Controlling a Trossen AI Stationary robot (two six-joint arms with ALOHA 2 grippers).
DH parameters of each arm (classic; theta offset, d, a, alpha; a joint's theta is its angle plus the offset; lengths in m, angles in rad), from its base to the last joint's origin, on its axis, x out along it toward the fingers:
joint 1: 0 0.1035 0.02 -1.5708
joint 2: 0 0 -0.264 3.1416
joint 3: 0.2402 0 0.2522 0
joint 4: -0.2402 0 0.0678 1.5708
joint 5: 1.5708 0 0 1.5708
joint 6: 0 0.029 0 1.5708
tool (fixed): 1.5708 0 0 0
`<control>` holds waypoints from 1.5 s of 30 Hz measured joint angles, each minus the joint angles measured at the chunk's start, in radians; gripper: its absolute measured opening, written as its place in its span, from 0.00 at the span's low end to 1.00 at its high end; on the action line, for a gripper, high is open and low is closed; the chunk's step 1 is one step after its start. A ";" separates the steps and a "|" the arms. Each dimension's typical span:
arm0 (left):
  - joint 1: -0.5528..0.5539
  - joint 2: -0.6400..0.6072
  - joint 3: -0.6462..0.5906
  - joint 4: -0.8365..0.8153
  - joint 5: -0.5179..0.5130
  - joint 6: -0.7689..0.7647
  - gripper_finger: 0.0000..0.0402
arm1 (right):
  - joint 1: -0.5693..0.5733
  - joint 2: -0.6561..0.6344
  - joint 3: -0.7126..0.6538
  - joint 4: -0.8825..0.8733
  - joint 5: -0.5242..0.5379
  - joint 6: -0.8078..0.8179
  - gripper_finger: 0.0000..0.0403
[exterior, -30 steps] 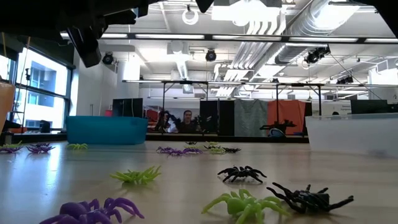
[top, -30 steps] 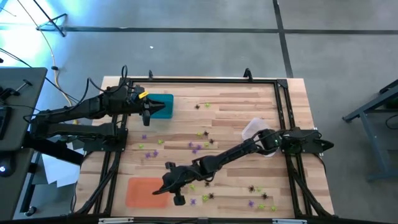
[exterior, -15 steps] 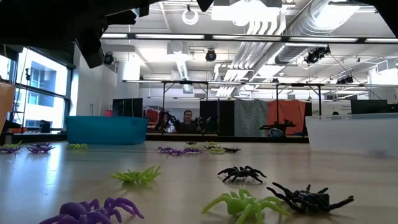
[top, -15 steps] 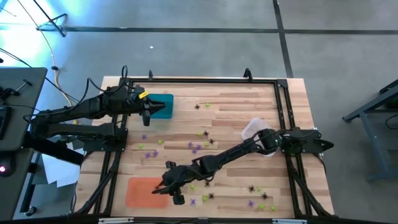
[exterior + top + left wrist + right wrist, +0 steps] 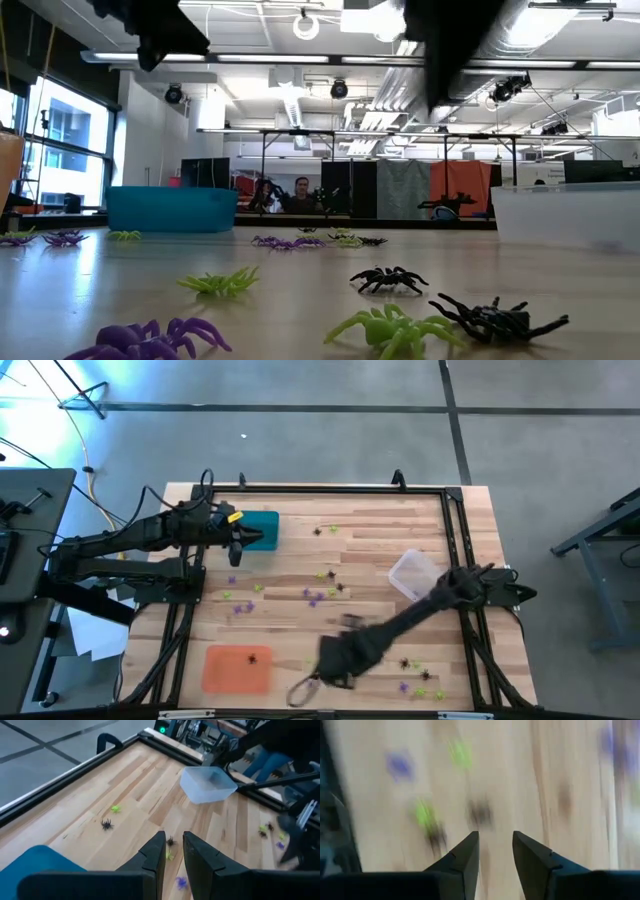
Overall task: Sort Halloween decoration
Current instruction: Put the black spider toy into the orange bin
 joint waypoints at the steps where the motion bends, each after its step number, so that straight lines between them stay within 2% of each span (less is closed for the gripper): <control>1: 0.000 0.000 0.000 -0.005 0.000 0.000 0.13 | 0.024 0.000 -0.001 -0.066 -0.010 0.077 0.27; 3: 0.000 0.000 0.000 -0.018 0.000 0.010 0.13 | 0.075 0.000 -0.002 -0.141 -0.030 0.213 0.27; 7: 0.000 0.000 0.000 -0.031 0.000 0.026 0.13 | 0.163 0.001 -0.017 -0.169 -0.021 0.439 0.27; 14: 0.000 0.000 0.000 -0.031 0.000 0.018 0.13 | 0.257 -0.009 -0.109 -0.167 0.054 0.709 0.27; 18: 0.000 0.000 0.000 -0.029 -0.004 0.003 0.13 | 0.285 -0.079 -0.240 -0.115 0.056 0.758 0.27; 24: 0.000 0.000 0.000 -0.004 -0.009 -0.032 0.13 | 0.306 -0.278 -0.556 0.148 0.028 0.841 0.27; 31: 0.000 0.000 0.000 0.013 -0.012 -0.034 0.13 | 0.312 -0.423 -0.847 0.445 -0.101 0.903 0.27; 34: 0.000 0.002 0.000 0.017 -0.012 -0.034 0.13 | 0.304 -0.435 -0.895 0.507 -0.120 0.891 0.27; 41: 0.001 0.002 0.000 0.018 -0.047 -0.033 0.13 | 0.302 -0.445 -0.939 0.521 -0.091 0.865 0.27; 45: 0.001 0.002 0.000 0.017 -0.052 -0.027 0.13 | 0.288 -0.446 -0.987 0.627 -0.118 0.856 0.27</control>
